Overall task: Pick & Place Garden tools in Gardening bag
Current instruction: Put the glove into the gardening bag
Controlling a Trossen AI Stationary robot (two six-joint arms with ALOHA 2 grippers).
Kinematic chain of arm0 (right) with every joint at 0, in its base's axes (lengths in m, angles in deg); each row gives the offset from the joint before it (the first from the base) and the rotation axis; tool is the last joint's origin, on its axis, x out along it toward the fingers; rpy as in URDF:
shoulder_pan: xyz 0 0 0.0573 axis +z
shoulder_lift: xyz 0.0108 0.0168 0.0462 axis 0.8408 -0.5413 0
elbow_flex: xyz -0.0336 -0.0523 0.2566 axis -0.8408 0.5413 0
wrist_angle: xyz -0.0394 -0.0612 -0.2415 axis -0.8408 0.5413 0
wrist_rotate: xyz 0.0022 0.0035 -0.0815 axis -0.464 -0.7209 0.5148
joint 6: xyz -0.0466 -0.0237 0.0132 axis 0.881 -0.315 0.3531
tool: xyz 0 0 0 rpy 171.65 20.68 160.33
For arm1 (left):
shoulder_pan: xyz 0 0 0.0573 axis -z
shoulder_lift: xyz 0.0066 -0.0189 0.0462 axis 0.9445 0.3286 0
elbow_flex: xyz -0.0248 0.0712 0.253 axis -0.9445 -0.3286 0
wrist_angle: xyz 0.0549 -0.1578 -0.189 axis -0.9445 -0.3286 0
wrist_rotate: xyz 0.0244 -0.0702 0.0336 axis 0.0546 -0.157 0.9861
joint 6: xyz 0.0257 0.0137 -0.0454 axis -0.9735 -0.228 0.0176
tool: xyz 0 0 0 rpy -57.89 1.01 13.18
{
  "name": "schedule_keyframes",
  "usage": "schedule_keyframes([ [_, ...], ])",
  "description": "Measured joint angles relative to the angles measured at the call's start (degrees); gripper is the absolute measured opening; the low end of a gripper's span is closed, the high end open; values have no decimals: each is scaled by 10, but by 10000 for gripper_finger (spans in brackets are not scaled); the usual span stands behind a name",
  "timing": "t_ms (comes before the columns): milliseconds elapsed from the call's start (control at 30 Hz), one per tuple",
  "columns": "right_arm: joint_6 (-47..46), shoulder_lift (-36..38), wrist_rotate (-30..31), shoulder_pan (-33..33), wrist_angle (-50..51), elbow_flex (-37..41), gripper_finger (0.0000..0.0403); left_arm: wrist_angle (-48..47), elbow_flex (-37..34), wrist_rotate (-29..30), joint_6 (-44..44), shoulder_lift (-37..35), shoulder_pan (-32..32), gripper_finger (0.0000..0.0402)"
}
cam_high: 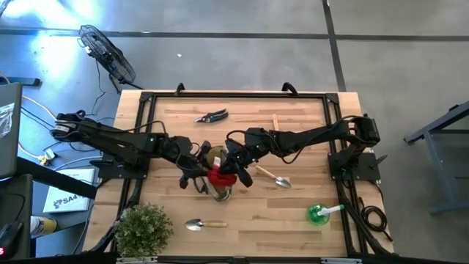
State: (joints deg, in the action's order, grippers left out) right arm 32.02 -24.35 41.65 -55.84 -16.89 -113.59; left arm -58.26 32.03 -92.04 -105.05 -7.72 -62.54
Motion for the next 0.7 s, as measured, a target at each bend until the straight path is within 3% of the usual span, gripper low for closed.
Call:
schedule_keyframes([
  [100, 0, 0, 0, 0, 0, 0, 3, 0, 0, 2, 9, 0, 0, 15],
  [400, -21, 2, 25, 0, 4, 0, 8, -19, 0, 46, 36, -1, 0, 7],
  [700, -21, 24, 46, -1, -14, -2, 96, -76, -2, 63, 49, -3, 1, 5],
])
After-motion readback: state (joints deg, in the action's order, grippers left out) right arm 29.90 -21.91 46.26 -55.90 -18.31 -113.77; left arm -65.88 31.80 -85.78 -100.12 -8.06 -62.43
